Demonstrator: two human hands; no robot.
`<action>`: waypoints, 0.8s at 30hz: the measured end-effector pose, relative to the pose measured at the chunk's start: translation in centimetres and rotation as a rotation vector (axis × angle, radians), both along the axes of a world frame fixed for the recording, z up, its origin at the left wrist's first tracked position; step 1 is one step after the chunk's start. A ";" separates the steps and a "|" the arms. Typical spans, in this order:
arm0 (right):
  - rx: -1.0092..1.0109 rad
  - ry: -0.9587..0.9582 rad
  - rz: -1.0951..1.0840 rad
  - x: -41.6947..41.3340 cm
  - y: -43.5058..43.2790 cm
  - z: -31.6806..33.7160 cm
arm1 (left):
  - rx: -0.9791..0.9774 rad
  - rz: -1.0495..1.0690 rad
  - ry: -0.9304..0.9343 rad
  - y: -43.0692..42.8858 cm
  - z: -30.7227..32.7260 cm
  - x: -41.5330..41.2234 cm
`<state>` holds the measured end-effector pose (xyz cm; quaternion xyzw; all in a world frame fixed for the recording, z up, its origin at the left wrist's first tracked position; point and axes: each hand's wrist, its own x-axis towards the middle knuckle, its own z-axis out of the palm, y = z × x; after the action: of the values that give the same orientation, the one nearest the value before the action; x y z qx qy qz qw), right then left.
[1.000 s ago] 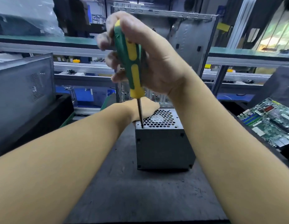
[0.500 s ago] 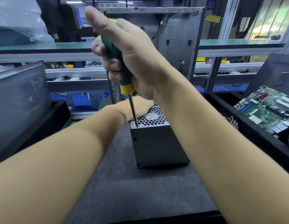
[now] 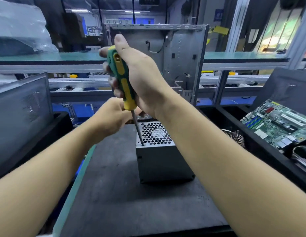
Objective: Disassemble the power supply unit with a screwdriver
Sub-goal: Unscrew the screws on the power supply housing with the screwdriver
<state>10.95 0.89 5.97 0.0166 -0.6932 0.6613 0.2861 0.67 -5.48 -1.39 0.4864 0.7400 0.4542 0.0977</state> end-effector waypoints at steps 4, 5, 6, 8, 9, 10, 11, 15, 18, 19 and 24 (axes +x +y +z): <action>0.004 0.053 -0.043 -0.5 0.5 -0.4 | -0.171 -0.395 -0.035 -2.9 0.4 -0.8; 0.000 0.078 -0.046 -0.5 0.7 -0.6 | -0.242 -0.450 0.012 -3.3 0.5 -0.6; -0.009 0.104 -0.039 -0.4 0.8 -0.7 | -0.298 -0.482 0.075 -3.4 0.3 -0.5; -0.021 0.150 -0.014 -0.2 0.9 -0.8 | -0.321 -0.489 0.178 -3.3 -0.2 -0.3; -0.021 0.165 -0.003 -0.1 1.0 -0.8 | -0.303 -0.476 0.220 -3.3 -0.3 -0.1; -0.017 0.174 0.004 -0.1 1.0 -0.8 | -0.272 -0.459 0.259 -3.3 -0.3 -0.1; -0.012 0.177 0.004 -0.1 1.0 -0.9 | -0.233 -0.434 0.281 -3.3 -0.4 -0.1; -0.004 0.173 -0.021 -0.1 1.0 -0.9 | -0.213 -0.406 0.284 -3.0 -0.6 -0.6; -0.013 0.181 -0.032 0.0 1.1 -0.9 | -0.203 -0.447 0.254 -2.8 -0.4 -0.9; -0.010 0.186 -0.033 0.1 1.1 -0.9 | -0.192 -0.443 0.248 -2.7 -0.4 -1.0; -0.004 0.208 -0.010 0.6 1.0 -0.9 | -0.192 -0.450 0.243 -2.3 -0.2 -1.1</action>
<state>11.59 1.89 5.03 0.0811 -0.6587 0.6558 0.3597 -0.46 -7.78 -1.64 0.6781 0.6593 0.2870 0.1524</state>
